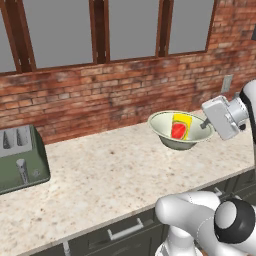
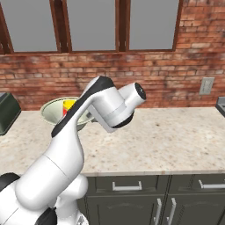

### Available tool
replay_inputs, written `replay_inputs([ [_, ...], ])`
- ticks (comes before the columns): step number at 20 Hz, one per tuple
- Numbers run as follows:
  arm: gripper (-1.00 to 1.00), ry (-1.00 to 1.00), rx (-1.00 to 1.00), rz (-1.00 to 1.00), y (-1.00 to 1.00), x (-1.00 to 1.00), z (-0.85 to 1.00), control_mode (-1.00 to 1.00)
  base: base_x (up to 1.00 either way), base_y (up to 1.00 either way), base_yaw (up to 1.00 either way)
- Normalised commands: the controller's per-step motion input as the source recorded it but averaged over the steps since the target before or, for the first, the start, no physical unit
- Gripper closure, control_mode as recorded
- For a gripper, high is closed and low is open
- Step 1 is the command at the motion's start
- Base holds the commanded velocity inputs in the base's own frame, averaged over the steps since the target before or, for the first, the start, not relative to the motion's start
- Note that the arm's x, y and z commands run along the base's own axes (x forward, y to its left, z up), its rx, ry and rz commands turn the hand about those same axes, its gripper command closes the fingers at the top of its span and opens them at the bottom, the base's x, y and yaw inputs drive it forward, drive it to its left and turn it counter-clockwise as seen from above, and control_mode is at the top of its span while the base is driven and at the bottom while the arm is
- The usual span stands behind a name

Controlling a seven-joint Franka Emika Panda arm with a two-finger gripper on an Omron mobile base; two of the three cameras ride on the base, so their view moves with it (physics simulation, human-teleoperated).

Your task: Place the cup inside the bowl on the dining table and move the bowl to any counter.

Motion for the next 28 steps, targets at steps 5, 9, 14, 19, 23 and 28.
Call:
replay_inputs([
  [5, 1.0, 0.0, 0.0, 0.0, 0.21, 0.0, -0.11, -1.0, 0.0, 0.0, 0.0],
  [9, 1.0, 0.0, 0.0, 0.0, 0.2, 0.0, -0.06, -1.0, 0.0, 0.0, 0.0],
  [14, 1.0, 0.0, 0.0, 0.0, 0.15, 0.0, -0.18, -1.0, 0.0, 0.0, 0.0],
  [19, 1.0, 0.0, 0.0, 0.0, 0.0, 0.0, -0.34, -1.0, 0.0, 0.0, 0.0],
  [23, 1.0, 0.0, 0.0, 0.0, 0.0, 0.0, -0.33, -1.0, 0.0, 0.0, 0.0],
  [28, 1.0, 0.0, 0.0, 0.0, 0.0, 0.0, -0.27, -1.0, 0.0, 0.0, 0.0],
])
